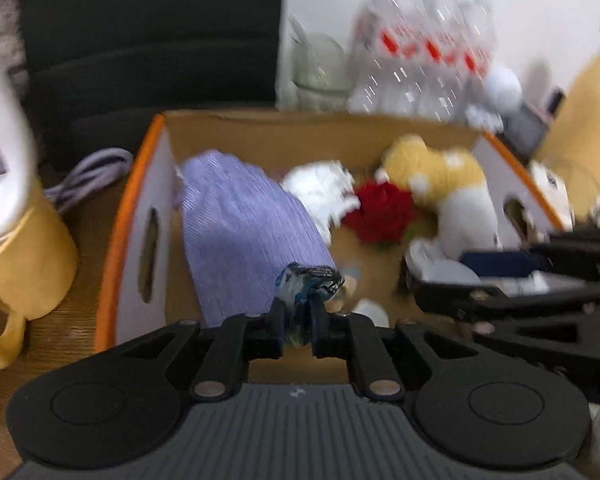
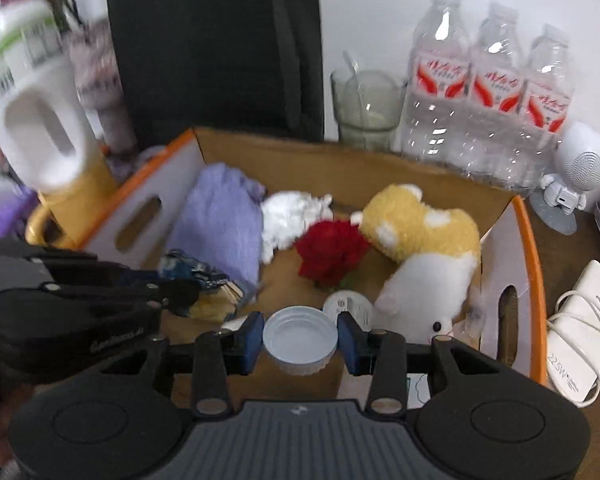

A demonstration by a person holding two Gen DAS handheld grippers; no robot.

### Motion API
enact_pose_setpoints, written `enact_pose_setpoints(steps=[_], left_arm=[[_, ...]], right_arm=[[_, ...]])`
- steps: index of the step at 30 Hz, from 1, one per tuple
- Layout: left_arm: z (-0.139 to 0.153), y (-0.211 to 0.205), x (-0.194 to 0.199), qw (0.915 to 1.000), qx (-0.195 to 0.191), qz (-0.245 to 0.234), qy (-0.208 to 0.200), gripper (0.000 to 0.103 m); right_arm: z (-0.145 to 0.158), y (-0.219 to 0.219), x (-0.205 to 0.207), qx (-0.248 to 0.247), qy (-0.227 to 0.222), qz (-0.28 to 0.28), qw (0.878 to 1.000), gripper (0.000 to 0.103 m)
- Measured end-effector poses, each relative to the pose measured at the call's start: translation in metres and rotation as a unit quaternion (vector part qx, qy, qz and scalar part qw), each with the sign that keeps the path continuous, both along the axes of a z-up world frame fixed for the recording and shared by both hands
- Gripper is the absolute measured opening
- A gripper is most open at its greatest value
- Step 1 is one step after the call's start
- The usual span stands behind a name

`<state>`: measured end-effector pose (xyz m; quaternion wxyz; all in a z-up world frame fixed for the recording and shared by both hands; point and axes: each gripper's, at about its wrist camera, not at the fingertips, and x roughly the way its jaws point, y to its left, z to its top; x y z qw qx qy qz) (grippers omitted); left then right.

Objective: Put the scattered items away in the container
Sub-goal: 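Lower blue packet and white cap into the box and open both tools, then withdraw both tools from the box back over the desk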

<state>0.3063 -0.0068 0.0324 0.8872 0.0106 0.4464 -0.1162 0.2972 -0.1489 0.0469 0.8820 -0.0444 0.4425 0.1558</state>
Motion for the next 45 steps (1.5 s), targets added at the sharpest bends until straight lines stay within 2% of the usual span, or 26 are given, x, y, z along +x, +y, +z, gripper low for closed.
enact_pose_setpoints(steps=[3, 6, 8, 10, 13, 14, 15, 17, 18, 21, 26, 28, 33, 38, 41, 43, 45], left_arm=[[-0.007, -0.001, -0.001, 0.9991, 0.013, -0.032, 0.025, 0.021], [-0.005, -0.002, -0.004, 0.9985, 0.028, -0.040, 0.025, 0.027], [0.002, 0.000, -0.006, 0.9985, 0.027, -0.041, 0.022, 0.028], [0.013, 0.002, -0.007, 0.9988, 0.027, -0.038, 0.017, 0.033], [0.033, 0.010, -0.003, 0.9997, 0.015, -0.009, 0.016, 0.059], [0.039, 0.016, 0.000, 0.9997, 0.004, 0.012, 0.020, 0.074], [0.043, 0.020, 0.003, 0.9993, -0.007, 0.026, 0.025, 0.081], [0.054, 0.026, 0.007, 0.9976, -0.022, 0.051, 0.043, 0.083], [0.060, 0.027, 0.007, 0.9967, -0.023, 0.059, 0.051, 0.088], [0.075, 0.020, 0.000, 0.9966, -0.010, 0.067, 0.046, 0.100], [0.083, 0.005, -0.020, 0.9970, 0.021, 0.069, 0.029, 0.102], [0.084, 0.001, -0.034, 0.9965, 0.026, 0.079, 0.007, 0.102], [0.084, -0.002, -0.090, 0.9893, 0.022, 0.106, -0.098, 0.103], [0.074, 0.003, -0.150, 0.9719, -0.002, 0.121, -0.202, 0.103], [0.049, 0.001, -0.192, 0.9576, 0.037, 0.123, -0.258, 0.103], [0.029, 0.002, -0.213, 0.9543, 0.057, 0.123, -0.266, 0.103], [0.011, 0.008, -0.228, 0.9581, 0.057, 0.126, -0.251, 0.103]], right_arm=[[-0.011, 0.008, 0.006, -0.013, 0.023, 0.010, 1.000, 0.039], [-0.013, 0.013, 0.006, -0.029, 0.020, 0.008, 0.999, 0.039], [-0.009, 0.012, 0.007, -0.022, 0.026, 0.004, 0.999, 0.041], [-0.001, 0.007, 0.010, -0.005, 0.037, -0.008, 0.999, 0.050], [0.017, -0.006, 0.016, 0.029, 0.055, -0.039, 0.997, 0.062], [0.025, -0.012, 0.018, 0.038, 0.061, -0.052, 0.996, 0.065], [0.032, -0.018, 0.019, 0.049, 0.065, -0.064, 0.995, 0.071], [0.046, -0.026, 0.020, 0.058, 0.070, -0.078, 0.993, 0.082], [0.051, -0.029, 0.019, 0.058, 0.072, -0.082, 0.992, 0.085], [0.068, -0.033, 0.008, 0.044, 0.070, -0.084, 0.993, 0.086], [0.078, -0.038, -0.016, 0.044, 0.052, -0.082, 0.994, 0.086], [0.079, -0.039, -0.026, 0.046, 0.040, -0.084, 0.995, 0.086], [0.078, -0.045, -0.070, 0.095, -0.014, -0.074, 0.993, 0.087], [0.067, -0.049, -0.131, 0.143, -0.102, -0.082, 0.981, 0.087], [0.052, -0.044, -0.172, 0.119, -0.176, -0.091, 0.973, 0.087], [0.038, -0.041, -0.201, 0.108, -0.209, -0.094, 0.967, 0.087], [0.021, -0.039, -0.222, 0.116, -0.218, -0.081, 0.966, 0.087]])
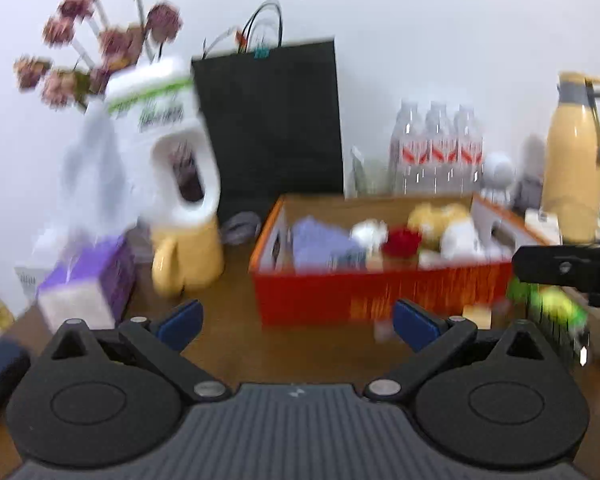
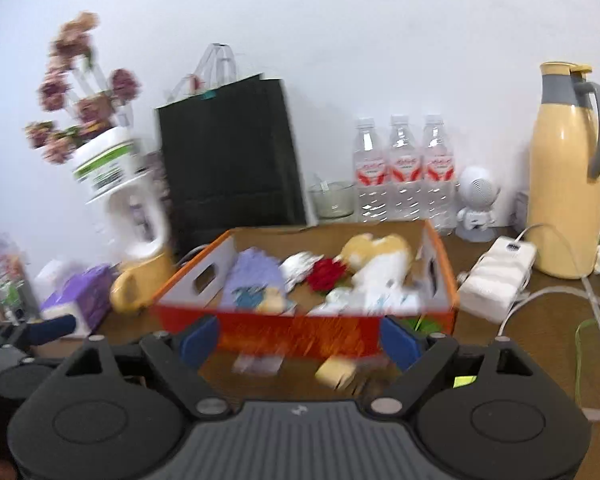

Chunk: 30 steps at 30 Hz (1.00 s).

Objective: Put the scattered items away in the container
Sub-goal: 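Withdraw both tools from the box back over the desk, then grasp the small yellow block with the right tool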

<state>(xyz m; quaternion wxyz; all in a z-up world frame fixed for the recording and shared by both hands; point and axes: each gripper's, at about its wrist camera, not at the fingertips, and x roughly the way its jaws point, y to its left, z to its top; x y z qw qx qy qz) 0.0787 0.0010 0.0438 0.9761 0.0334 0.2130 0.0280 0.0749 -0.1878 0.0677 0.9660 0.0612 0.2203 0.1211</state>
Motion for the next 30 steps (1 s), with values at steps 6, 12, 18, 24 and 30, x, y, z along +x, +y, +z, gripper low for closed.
enact_pose_setpoints(steps=[6, 12, 18, 24, 30], left_arm=[[-0.033, 0.029, 0.006, 0.9964, -0.045, 0.014, 0.071, 0.103], [-0.031, 0.045, 0.018, 0.9951, -0.062, 0.031, 0.071, 0.103], [-0.030, 0.042, 0.034, 0.9958, -0.059, 0.007, 0.070, 0.103], [-0.032, 0.027, 0.051, 0.9949, -0.062, -0.028, 0.075, 0.101], [-0.031, 0.023, 0.046, 0.9939, -0.070, -0.048, 0.071, 0.101]], right_arm=[[-0.033, 0.016, -0.020, -0.023, 0.032, 0.000, 0.999, 0.083], [-0.049, 0.044, 0.006, -0.041, 0.061, 0.010, 0.997, 0.063], [-0.066, 0.041, 0.049, -0.064, 0.094, -0.067, 0.991, 0.058], [-0.070, 0.041, 0.074, -0.070, 0.097, -0.082, 0.989, 0.058], [-0.076, 0.041, 0.091, -0.071, 0.103, -0.089, 0.988, 0.048]])
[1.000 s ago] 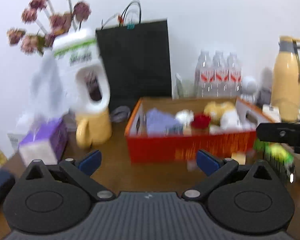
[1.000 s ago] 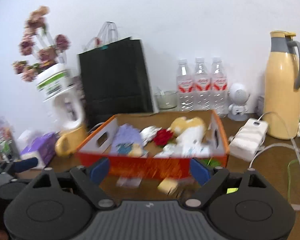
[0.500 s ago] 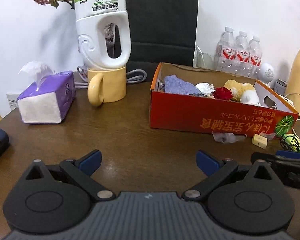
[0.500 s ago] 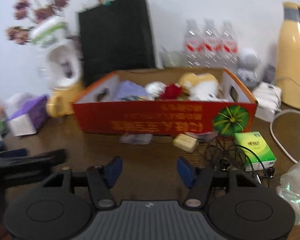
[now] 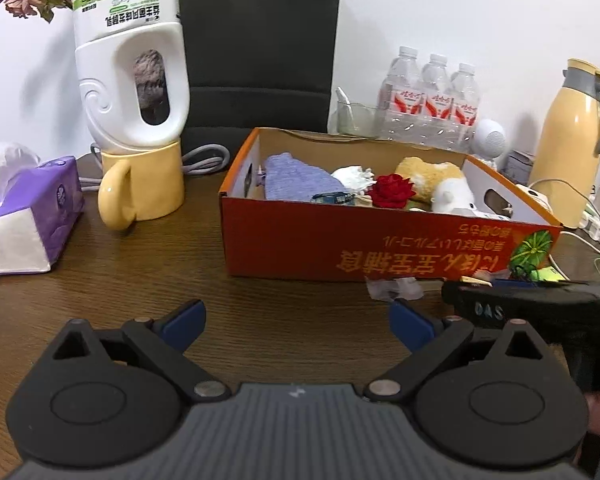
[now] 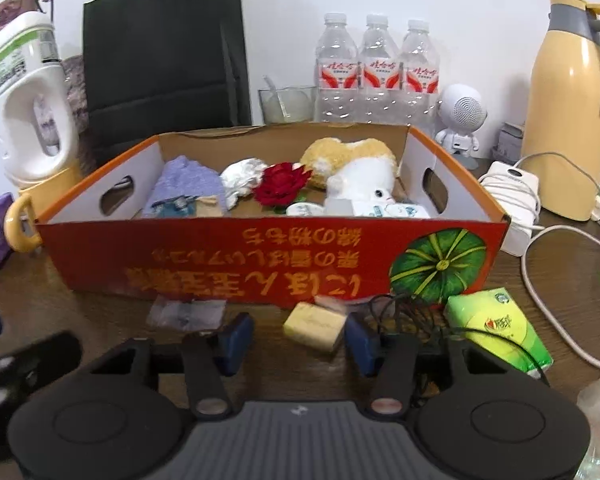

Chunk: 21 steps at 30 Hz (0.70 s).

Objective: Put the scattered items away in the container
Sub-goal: 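Grasp the small yellow block with the right tool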

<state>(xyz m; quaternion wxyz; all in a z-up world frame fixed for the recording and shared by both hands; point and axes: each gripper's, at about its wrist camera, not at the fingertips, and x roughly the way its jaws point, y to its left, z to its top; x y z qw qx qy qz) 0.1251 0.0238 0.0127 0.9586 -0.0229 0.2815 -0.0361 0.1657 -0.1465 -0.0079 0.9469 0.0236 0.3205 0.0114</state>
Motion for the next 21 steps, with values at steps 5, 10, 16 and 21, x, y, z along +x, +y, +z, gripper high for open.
enact_pose_setpoints(steps=[5, 10, 16, 21], left_arm=[[-0.002, -0.001, -0.001, 0.9999, 0.010, -0.013, 0.000, 0.101], [-0.006, 0.000, 0.001, 0.9997, 0.019, -0.009, 0.008, 0.092], [-0.012, -0.013, 0.017, 0.9993, 0.002, -0.022, 0.031, 0.074], [-0.012, -0.039, 0.047, 0.9976, -0.016, -0.039, 0.055, 0.067]], right_arm=[[-0.002, -0.001, 0.004, -0.010, 0.000, 0.000, 1.000, 0.030], [0.002, -0.003, -0.010, 0.014, -0.005, 0.032, 0.999, 0.029], [0.033, -0.024, -0.047, 0.078, -0.088, 0.065, 0.991, 0.029], [0.043, -0.046, -0.061, 0.094, -0.139, 0.045, 0.985, 0.029]])
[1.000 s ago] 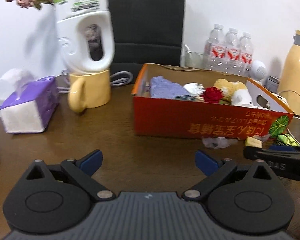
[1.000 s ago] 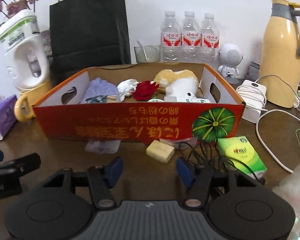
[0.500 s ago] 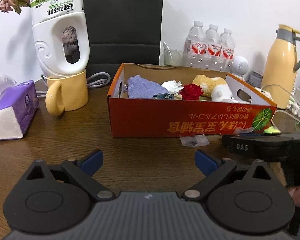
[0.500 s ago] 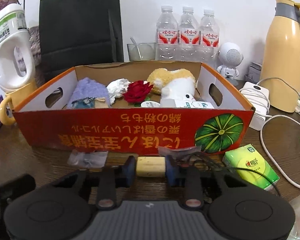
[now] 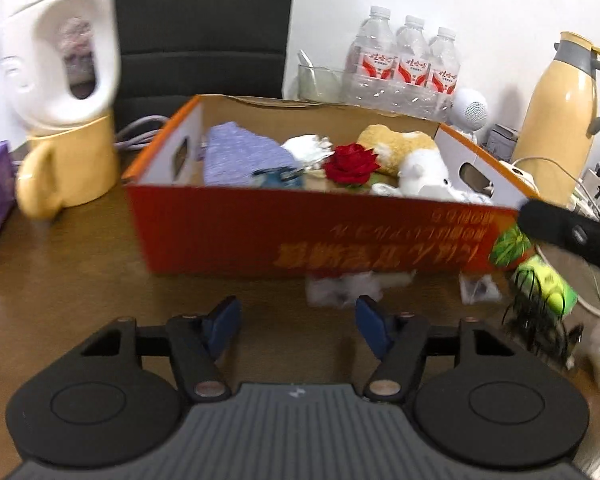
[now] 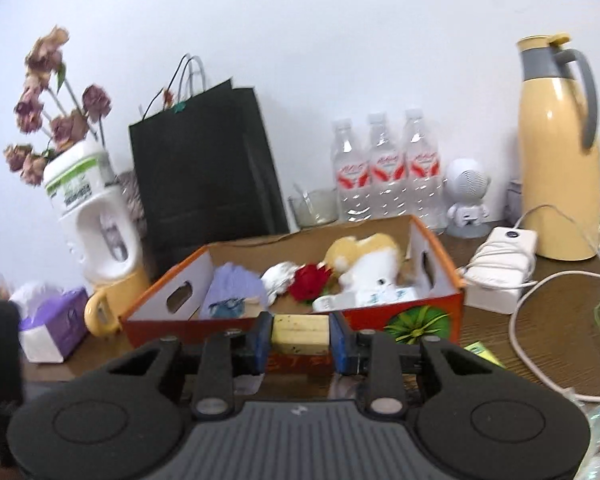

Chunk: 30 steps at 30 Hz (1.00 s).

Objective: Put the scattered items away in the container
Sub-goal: 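Grasp the small yellow block with the right tool, then carry the yellow block into the box and open the right tool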

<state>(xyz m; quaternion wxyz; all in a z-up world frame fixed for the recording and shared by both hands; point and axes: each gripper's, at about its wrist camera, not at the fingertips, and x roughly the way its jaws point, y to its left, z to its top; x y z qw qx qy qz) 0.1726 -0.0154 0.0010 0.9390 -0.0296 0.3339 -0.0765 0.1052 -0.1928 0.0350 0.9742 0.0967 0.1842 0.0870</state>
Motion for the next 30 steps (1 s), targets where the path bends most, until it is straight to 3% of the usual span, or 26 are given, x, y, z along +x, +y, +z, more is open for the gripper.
enact_pose_setpoints(steps=[3, 6, 9, 10, 12, 20, 30], left_arm=[[0.001, -0.009, 0.011, 0.9999, -0.010, -0.006, 0.005, 0.068], [-0.003, -0.018, 0.018, 0.9999, -0.002, 0.007, 0.008, 0.074], [-0.006, -0.026, 0.020, 0.9999, 0.012, 0.007, 0.004, 0.074], [-0.007, -0.029, 0.020, 0.9998, 0.020, 0.008, 0.000, 0.071], [-0.007, -0.032, 0.019, 0.9996, 0.028, 0.007, -0.006, 0.052], [-0.005, -0.026, 0.004, 0.9991, 0.032, 0.008, -0.028, 0.021], [0.012, -0.005, -0.051, 0.9981, 0.021, 0.020, -0.054, 0.009]], right_arm=[[-0.001, -0.009, -0.002, -0.001, 0.003, -0.002, 1.000, 0.029], [-0.004, -0.017, -0.003, 0.006, 0.014, -0.003, 1.000, 0.029], [-0.005, -0.020, -0.006, 0.016, 0.016, 0.005, 1.000, 0.029], [-0.004, -0.019, -0.006, 0.015, 0.014, 0.007, 1.000, 0.029], [-0.004, -0.017, -0.008, 0.013, 0.011, 0.014, 1.000, 0.029], [-0.001, -0.012, -0.014, 0.016, -0.005, 0.031, 0.999, 0.029], [-0.008, 0.010, -0.018, -0.018, -0.002, 0.067, 0.998, 0.030]])
